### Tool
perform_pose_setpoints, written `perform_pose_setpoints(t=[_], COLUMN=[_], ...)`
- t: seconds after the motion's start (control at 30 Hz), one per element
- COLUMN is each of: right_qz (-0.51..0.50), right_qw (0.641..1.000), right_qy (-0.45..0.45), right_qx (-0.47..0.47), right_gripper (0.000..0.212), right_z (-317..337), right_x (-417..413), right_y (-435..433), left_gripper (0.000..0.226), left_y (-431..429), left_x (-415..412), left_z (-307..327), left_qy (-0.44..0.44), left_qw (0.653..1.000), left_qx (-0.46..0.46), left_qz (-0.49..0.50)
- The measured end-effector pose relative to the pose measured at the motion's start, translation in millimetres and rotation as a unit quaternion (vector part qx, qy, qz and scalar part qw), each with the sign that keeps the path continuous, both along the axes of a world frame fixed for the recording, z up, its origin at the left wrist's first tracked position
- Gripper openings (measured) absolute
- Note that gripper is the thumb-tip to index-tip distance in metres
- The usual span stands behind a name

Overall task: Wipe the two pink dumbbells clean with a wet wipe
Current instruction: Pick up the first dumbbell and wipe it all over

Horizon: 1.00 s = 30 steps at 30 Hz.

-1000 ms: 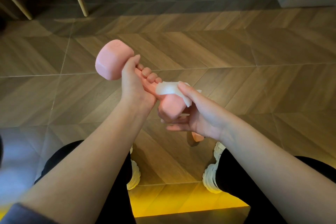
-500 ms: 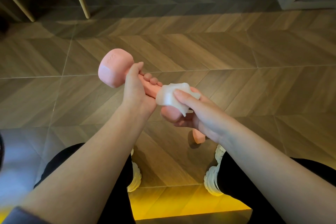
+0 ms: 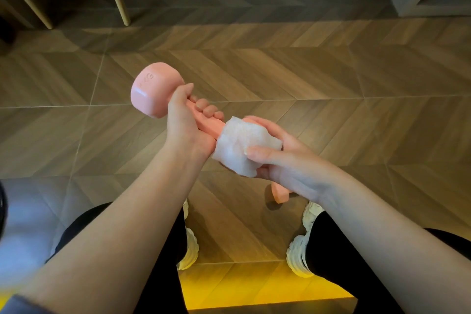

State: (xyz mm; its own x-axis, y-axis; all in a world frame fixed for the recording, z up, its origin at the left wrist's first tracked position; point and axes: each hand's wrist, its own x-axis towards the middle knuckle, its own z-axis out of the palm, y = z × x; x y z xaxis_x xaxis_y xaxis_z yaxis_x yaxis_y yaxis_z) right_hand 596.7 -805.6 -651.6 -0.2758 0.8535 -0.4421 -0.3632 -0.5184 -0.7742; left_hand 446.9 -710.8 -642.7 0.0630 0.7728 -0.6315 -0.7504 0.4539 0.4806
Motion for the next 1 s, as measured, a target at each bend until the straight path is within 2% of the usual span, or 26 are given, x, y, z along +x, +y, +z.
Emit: perform_pose_setpoints(t=[0.1, 0.23, 0.3, 0.43, 0.57, 0.67, 0.77, 0.9, 1.0], right_qz=[-0.012, -0.031, -0.046, -0.057, -0.019, -0.003, 0.002, -0.019, -0.013], right_qw=[0.999, 0.997, 0.996, 0.997, 0.996, 0.995, 0.993, 0.993, 0.994], right_qy=[0.034, -0.063, -0.076, -0.015, 0.063, 0.052, 0.047, 0.067, 0.089], right_qx=[-0.013, -0.018, -0.029, -0.04, -0.058, -0.089, -0.109, -0.093, -0.064], right_gripper=[0.059, 0.062, 0.058, 0.042, 0.059, 0.066, 0.062, 0.047, 0.053], right_z=[-1, -6, -9, -4, -1, -3, -2, 1, 2], right_x=[2, -7, -11, -4, 3, -3, -6, 5, 8], right_y=[1, 0, -1, 2, 4, 2, 4, 7, 4], left_gripper=[0.033, 0.034, 0.034, 0.036, 0.037, 0.037, 0.04, 0.045, 0.041], left_y=[1, -2, -3, 0, 0, -3, -6, -4, -2], left_x=[1, 4, 6, 5, 2, 3, 7, 11, 11], left_z=[1, -2, -3, -3, -3, -3, -1, 2, 3], left_qy=[-0.008, 0.006, 0.016, 0.009, -0.004, -0.002, 0.0, -0.011, -0.019], left_qw=[1.0, 1.0, 1.0, 1.0, 1.0, 0.999, 0.998, 0.997, 0.997], left_qx=[0.004, 0.006, 0.01, 0.014, 0.01, 0.029, 0.054, 0.067, 0.06], left_qz=[0.001, -0.017, -0.025, -0.021, -0.016, -0.022, -0.034, -0.045, -0.035])
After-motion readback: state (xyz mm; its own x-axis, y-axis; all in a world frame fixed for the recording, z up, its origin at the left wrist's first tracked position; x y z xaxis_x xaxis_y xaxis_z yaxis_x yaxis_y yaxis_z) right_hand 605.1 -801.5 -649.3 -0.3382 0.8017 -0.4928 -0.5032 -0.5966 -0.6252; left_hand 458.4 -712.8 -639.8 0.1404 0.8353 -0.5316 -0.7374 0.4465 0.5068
